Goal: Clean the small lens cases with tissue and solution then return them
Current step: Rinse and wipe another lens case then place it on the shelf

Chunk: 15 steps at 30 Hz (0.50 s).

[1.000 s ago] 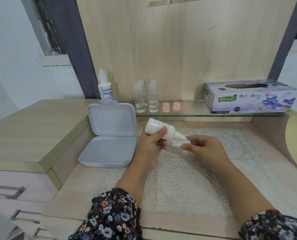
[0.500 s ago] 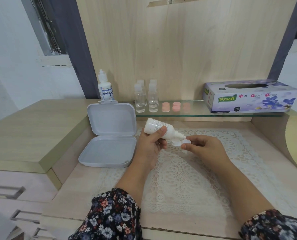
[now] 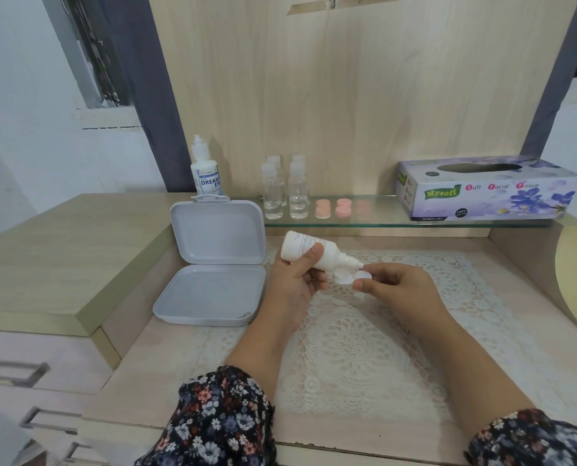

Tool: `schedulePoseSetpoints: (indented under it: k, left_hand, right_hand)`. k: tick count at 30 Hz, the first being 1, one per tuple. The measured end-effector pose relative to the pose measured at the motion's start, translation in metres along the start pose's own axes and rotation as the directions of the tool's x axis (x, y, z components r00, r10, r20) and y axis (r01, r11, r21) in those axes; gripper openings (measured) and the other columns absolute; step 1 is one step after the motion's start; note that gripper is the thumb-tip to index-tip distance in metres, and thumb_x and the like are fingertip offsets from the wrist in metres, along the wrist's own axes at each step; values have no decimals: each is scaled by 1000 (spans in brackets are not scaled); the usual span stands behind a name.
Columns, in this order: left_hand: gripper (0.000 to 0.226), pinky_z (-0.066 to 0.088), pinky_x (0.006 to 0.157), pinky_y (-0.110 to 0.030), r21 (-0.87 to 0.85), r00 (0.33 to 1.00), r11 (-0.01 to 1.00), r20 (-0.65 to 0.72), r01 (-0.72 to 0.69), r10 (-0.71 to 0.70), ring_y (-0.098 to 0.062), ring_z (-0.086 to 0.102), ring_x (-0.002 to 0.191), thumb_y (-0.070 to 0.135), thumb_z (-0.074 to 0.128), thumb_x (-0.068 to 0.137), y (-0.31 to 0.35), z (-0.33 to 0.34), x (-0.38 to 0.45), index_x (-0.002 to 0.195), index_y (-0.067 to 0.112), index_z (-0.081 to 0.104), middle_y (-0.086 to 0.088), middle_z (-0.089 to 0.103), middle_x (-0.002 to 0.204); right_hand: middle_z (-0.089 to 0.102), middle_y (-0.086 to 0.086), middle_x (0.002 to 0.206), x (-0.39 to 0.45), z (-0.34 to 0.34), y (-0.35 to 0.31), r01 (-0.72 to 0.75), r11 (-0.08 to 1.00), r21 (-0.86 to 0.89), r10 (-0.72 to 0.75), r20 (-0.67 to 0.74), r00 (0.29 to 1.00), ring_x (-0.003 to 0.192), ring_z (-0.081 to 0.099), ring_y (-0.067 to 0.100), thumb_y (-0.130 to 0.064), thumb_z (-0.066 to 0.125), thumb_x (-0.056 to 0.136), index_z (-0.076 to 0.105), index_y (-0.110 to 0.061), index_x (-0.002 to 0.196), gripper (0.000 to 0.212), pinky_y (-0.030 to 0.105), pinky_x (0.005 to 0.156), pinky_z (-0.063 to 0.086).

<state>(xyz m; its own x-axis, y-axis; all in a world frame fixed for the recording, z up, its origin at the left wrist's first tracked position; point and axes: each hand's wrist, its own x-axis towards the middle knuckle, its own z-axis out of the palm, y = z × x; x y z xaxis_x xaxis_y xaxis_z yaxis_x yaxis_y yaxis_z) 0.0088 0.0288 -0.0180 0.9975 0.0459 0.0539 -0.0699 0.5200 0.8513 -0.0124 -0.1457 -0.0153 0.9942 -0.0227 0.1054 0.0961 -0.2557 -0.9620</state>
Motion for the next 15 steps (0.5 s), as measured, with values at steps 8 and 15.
schedulePoseSetpoints:
  k: [8, 15]
  left_hand:
    - [51, 51, 49, -24, -159, 991, 986, -119, 48, -67, -12, 56, 53, 18, 69, 86, 4, -1, 2, 129, 14, 42, -10, 61, 83]
    - [43, 53, 50, -20, -345, 975, 931, -135, 120, -176, -11, 58, 56, 32, 70, 82, 7, -3, 3, 113, 4, 58, -12, 62, 86]
  right_hand:
    - [73, -6, 83, 3, -1, 6, -27, 994, -101, 28, 5, 1000, 80, 68, 9, -25, 80, 76, 75, -24, 97, 21, 19, 70, 48]
    - [71, -11, 89, 6, -2, 12, -60, 969, -242, 63, 8, 998, 84, 64, 4, -33, 78, 77, 73, -25, 104, 28, 22, 73, 46]
